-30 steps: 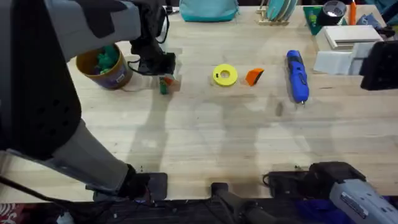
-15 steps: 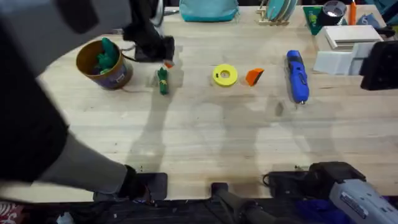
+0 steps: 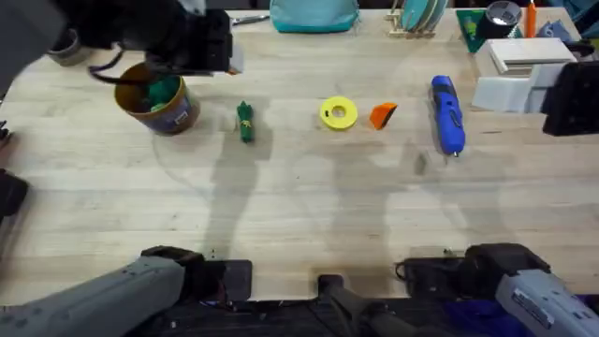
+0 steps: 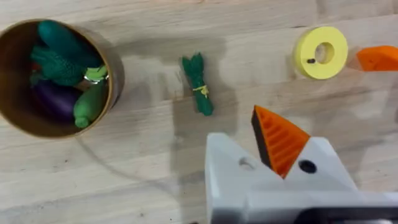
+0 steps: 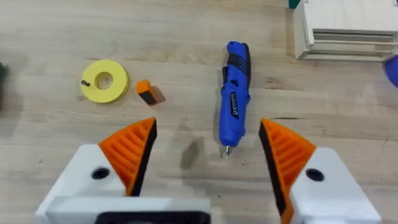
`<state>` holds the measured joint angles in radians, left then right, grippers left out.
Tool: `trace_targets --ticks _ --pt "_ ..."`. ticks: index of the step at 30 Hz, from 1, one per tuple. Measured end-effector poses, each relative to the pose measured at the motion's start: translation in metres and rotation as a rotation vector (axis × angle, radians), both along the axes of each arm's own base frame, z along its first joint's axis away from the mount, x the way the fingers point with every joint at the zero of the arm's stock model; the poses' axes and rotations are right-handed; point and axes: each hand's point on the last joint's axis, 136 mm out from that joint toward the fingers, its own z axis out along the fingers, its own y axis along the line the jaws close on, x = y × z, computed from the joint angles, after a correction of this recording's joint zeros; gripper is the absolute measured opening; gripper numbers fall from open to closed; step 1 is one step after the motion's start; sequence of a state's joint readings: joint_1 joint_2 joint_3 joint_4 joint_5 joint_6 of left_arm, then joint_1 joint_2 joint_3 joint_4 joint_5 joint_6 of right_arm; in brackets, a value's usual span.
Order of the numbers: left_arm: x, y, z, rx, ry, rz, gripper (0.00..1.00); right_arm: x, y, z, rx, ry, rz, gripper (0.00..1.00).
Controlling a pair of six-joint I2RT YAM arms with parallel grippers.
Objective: Pick up the gripper from the table and insert it into the empty holder that is missing its gripper. Then pick up a screw, insert it into the mounting hole, and use the screwdriver to tighten it. Finally, clean up the table by picking up the vegetable and placing it into the bucket.
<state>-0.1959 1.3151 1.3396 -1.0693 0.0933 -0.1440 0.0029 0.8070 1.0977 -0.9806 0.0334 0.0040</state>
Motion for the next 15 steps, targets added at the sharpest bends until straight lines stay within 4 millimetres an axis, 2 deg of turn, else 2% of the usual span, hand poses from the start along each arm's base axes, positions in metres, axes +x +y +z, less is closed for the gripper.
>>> trace_targets --ticks 8,15 --pt "-0.024 0.005 0.035 -0.020 -0.101 0.000 0.007 0.000 0.000 0.000 0.000 0.000 0.000 0.997" --pt "-0.031 0.006 0.044 -0.026 -0.130 0.002 0.028 0.000 0.000 0.000 0.000 0.000 0.000 0.997"
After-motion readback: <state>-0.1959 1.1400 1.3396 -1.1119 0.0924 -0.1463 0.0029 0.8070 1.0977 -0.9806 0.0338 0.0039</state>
